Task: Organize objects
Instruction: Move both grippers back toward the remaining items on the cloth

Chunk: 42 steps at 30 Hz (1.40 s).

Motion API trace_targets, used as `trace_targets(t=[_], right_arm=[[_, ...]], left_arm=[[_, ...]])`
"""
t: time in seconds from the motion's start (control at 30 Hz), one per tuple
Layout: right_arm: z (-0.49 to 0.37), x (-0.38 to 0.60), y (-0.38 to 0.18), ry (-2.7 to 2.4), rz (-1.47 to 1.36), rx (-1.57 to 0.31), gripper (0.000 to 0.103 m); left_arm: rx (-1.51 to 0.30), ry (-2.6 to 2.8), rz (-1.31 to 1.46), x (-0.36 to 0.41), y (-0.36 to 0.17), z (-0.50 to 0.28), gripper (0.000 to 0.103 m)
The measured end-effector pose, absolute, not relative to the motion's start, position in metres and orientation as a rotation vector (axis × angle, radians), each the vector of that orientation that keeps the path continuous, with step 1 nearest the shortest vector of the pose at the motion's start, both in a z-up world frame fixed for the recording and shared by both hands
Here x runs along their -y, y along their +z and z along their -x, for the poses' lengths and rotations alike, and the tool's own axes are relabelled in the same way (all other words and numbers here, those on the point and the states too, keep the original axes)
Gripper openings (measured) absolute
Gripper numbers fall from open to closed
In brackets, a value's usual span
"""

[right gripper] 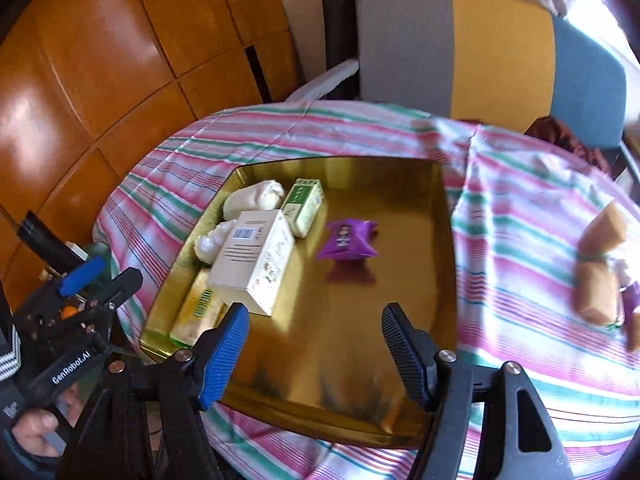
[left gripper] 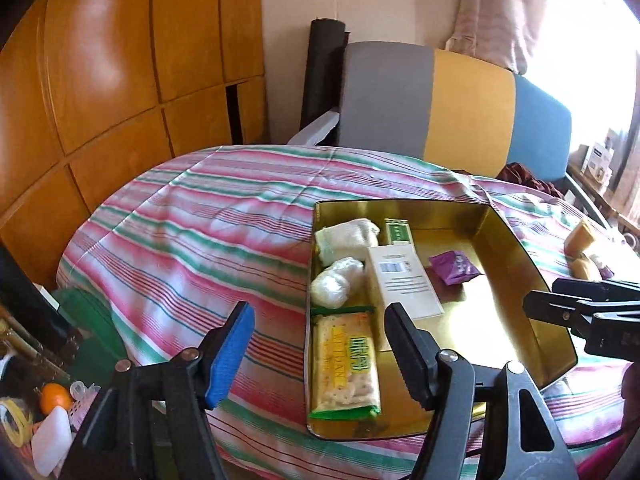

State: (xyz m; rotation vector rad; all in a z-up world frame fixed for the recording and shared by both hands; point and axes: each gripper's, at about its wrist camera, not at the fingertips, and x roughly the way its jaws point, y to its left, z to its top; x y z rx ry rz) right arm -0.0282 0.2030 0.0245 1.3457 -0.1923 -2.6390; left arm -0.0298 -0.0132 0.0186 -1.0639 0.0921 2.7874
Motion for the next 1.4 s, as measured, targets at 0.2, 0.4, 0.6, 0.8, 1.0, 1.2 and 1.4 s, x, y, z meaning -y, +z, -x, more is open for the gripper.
trace_targets(t=[0.2,0.4,0.6,0.8,1.0,1.2,1.4], right_arm=[[0.009,-0.228,0.028,-2.695,-1.323,0.195,0.07],[-0.016,-0.271,0.022,-2.752,-1.357,0.232,0.07],[-0.036,-0.331,0.013,-2.848,-1.445,0.322,0.07],[-0.055,-0.401,0.009,-2.981,-1.563,0.486,0.07],[-0.071,-0.466,0.005,-3.058,-1.647,0.695,0.07],[-0.083,-0.504,-0.004,-3.107,-1.684,0.826,0.07],[-0.092,-0.521,-0.015,-3.106,-1.655,0.987,0.07]], left_arm=[[-0.14,2.767,1.038,-0.005,0.023,0.022,0.071],[-0.192,2.737,1.013,-0.025,0.026,0.016,0.071],[-0.244,2.691,0.992,-0.049,0.027,0.013,0.071],[-0.29,2.625,0.961,-0.081,0.031,0.013,0.071],[-0.333,2.53,0.923,-0.122,0.037,0.014,0.071],[-0.347,2.419,0.925,-0.168,0.04,0.018,0.071],[-0.319,2.28,0.974,-0.225,0.042,0.028,0.071]])
